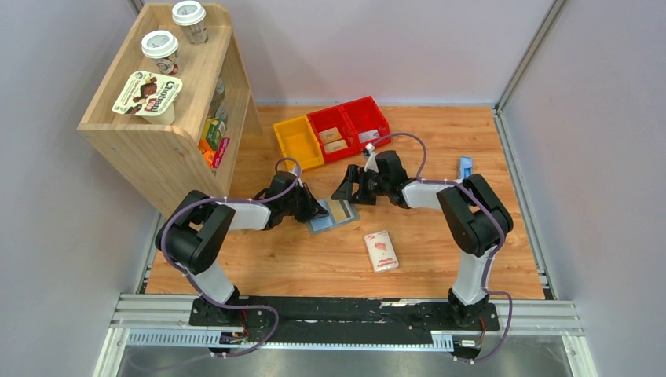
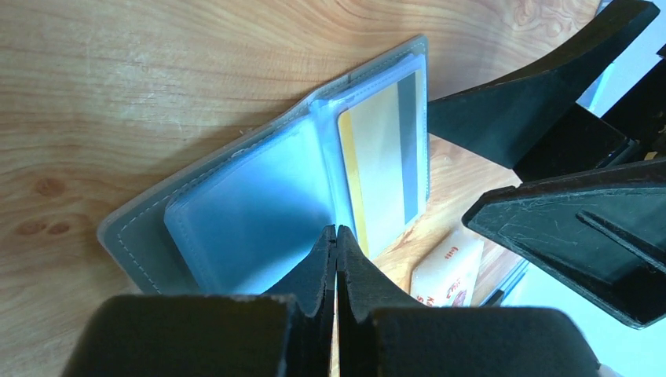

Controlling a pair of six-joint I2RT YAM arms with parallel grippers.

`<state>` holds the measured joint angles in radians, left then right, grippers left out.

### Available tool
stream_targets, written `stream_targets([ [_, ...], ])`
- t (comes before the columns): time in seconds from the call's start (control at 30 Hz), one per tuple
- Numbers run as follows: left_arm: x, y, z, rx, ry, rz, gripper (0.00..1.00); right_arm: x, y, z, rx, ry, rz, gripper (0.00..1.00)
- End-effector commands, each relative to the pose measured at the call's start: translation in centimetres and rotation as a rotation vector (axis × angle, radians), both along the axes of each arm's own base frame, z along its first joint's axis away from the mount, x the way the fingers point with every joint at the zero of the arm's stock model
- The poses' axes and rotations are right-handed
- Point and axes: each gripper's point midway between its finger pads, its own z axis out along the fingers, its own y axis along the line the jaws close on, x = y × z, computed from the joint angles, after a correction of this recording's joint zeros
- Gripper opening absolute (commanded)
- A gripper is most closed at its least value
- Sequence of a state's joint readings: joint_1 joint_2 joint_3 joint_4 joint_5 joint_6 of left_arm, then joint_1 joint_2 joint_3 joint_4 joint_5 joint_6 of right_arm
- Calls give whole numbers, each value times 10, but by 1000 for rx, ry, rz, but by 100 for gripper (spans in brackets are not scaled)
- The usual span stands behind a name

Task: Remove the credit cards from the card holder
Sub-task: Remove the credit card from the card holder.

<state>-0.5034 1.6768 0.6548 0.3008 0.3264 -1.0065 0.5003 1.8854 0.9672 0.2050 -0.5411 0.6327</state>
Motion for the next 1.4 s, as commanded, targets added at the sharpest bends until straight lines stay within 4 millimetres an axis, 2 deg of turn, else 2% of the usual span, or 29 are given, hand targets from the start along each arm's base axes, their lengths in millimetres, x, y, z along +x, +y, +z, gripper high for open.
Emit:
stream_targets([
  [0.0,0,5,6,17,-26,-1,0,-25,-7,-30,-75,107,18,86],
  [0.03,-1,4,7,16,-27,-5,0,-24,-6,-26,-73,97,19,86],
  [0.13,0,3,13,11,-45,-11,9,-15,-4,-8,-69,52,21,86],
  [0.33,0,6,12,25,-43,-4,16,-2,5,28,-26,-23,30,86],
  [0.57,2,5,18,24,-67,-12,23,3,7,51,-11,-88,27,86],
  [0.7,4,6,19,26,-73,-6,25,4,8,56,-6,-99,31,86],
  [0.87,3,5,21,23,-79,-9,27,0,13,55,6,-95,54,86],
  [1.1,5,4,27,8,-97,-11,34,-5,15,32,9,-33,77,86],
  [1.37,8,1,31,-6,-109,-17,43,-15,6,1,-41,24,61,86],
])
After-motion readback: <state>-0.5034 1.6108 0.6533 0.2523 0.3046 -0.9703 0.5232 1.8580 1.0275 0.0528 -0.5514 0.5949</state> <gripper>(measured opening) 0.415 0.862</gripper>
